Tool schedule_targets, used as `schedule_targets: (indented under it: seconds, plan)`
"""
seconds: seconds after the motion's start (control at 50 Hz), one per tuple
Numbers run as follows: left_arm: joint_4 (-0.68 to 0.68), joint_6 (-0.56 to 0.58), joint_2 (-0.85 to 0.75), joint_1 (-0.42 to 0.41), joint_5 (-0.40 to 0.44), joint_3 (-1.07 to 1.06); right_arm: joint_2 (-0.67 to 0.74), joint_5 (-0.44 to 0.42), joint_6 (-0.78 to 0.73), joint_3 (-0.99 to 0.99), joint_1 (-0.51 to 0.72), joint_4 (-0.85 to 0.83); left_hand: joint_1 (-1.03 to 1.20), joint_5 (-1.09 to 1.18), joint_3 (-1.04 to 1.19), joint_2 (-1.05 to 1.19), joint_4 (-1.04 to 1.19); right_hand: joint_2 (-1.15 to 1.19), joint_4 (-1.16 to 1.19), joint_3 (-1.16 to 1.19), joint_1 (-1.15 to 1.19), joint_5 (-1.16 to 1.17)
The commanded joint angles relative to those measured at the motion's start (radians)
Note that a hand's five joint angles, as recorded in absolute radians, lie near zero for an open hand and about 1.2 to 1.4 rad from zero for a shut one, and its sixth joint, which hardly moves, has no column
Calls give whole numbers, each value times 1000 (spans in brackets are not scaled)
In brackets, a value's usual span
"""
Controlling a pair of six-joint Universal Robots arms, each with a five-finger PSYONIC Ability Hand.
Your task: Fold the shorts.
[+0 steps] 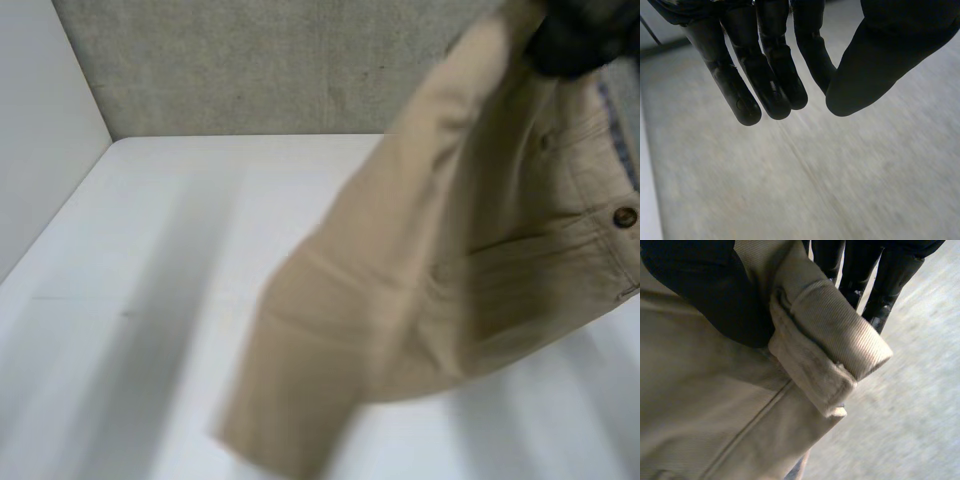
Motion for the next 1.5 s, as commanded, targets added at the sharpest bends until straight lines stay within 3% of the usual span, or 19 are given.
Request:
schedule_targets:
  seconds: [0.02,0.1,0.18,0.22,0.32,0.4,0.56,0.84,1.04,1.08,1.1,1.16,1.28,1.42,1.5]
  plan:
    - [5,-2,-252,3,2,-4,189,0,8,2,0,22,249,247,204,197,188,225,205,208,431,219]
    - [-4,-11,-399,1,-7,-5,292,6,10,-6,-2,17,168,166,123,116,107,225,205,208,431,219]
    - [-37,-26,-486,-16,-11,-36,343,8,10,-9,-2,14,-533,-534,-577,-584,-594,225,205,208,431,219]
    - [-62,-52,-495,-24,-11,-51,352,9,10,-9,-2,11,-552,-554,-597,-604,-613,225,205,208,431,219]
    - [-123,-257,-530,-8,-11,-71,384,37,16,-8,-2,-49,-784,-785,-828,-835,-845,225,205,208,431,219]
    - [-163,-385,-605,1,-8,-71,402,69,39,-6,0,-101,-796,-798,-841,-847,-857,225,205,208,431,219]
    - [-277,-450,-713,-2,5,-86,406,75,80,3,-5,-121,-790,-792,-835,-842,-851,225,205,208,431,219]
    - [-280,-456,-765,-120,44,-131,406,72,86,41,-12,-124,-693,-695,-738,-745,-754,225,205,208,431,219]
    - [-272,-456,-915,-171,35,-62,404,74,92,69,-12,-135,-661,-663,-706,-713,-722,225,205,208,431,219]
    - [-272,-456,-934,-171,35,-51,404,74,92,75,-12,-135,-527,-528,-571,-578,-588,225,205,208,431,219]
    - [-268,-457,-944,-171,33,-42,403,74,91,83,-12,-135,-221,-222,-265,-272,-282,225,205,208,431,219]
    - [-252,-457,-944,-168,15,-34,401,74,89,90,-14,-133,242,240,197,190,181,225,205,208,431,219]
    - [-229,-454,-825,-163,-86,-47,369,74,54,107,-15,-107,249,247,204,197,188,225,205,208,431,219]
    - [-237,-448,-525,-108,-85,-109,246,69,-110,118,-38,25,249,247,204,197,188,225,205,208,431,219]
    - [-245,-444,-368,-64,-42,-120,151,71,-162,103,-63,66,249,247,204,197,188,225,205,208,431,219]
